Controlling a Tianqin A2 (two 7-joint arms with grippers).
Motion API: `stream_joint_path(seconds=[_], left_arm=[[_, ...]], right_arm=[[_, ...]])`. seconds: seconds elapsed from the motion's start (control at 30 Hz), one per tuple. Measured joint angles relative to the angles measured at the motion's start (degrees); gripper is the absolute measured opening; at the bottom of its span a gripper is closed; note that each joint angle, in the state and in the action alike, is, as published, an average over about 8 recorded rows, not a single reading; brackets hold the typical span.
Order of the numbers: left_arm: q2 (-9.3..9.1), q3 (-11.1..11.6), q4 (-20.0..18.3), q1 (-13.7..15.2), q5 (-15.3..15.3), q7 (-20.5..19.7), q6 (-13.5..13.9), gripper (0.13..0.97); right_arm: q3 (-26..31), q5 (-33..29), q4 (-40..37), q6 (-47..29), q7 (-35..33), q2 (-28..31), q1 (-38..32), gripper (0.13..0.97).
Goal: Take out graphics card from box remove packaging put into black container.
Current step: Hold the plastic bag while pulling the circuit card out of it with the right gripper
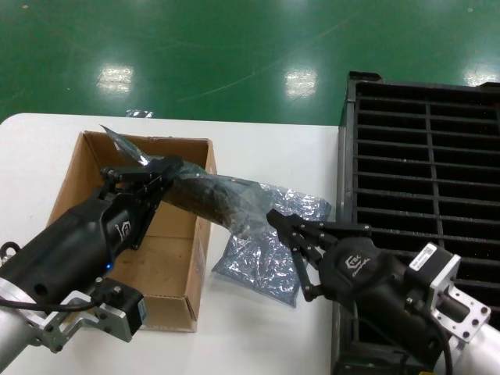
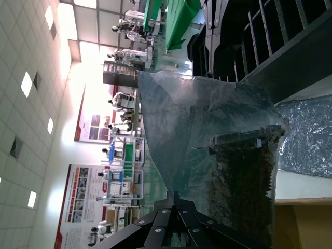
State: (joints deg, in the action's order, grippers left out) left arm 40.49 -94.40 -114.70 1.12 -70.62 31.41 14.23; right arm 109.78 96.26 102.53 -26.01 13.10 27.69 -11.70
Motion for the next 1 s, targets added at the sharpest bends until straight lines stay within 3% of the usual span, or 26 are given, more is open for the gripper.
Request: stream_joint_path(seconds=[1.0], left_arm=[[0.0,0.0,0.0,0.0,0.0,0.0,0.0,0.138]], right_arm=[[1.1,3.5,-5.1,-1.6,-4.4,-2.7,-3.7,0.132]])
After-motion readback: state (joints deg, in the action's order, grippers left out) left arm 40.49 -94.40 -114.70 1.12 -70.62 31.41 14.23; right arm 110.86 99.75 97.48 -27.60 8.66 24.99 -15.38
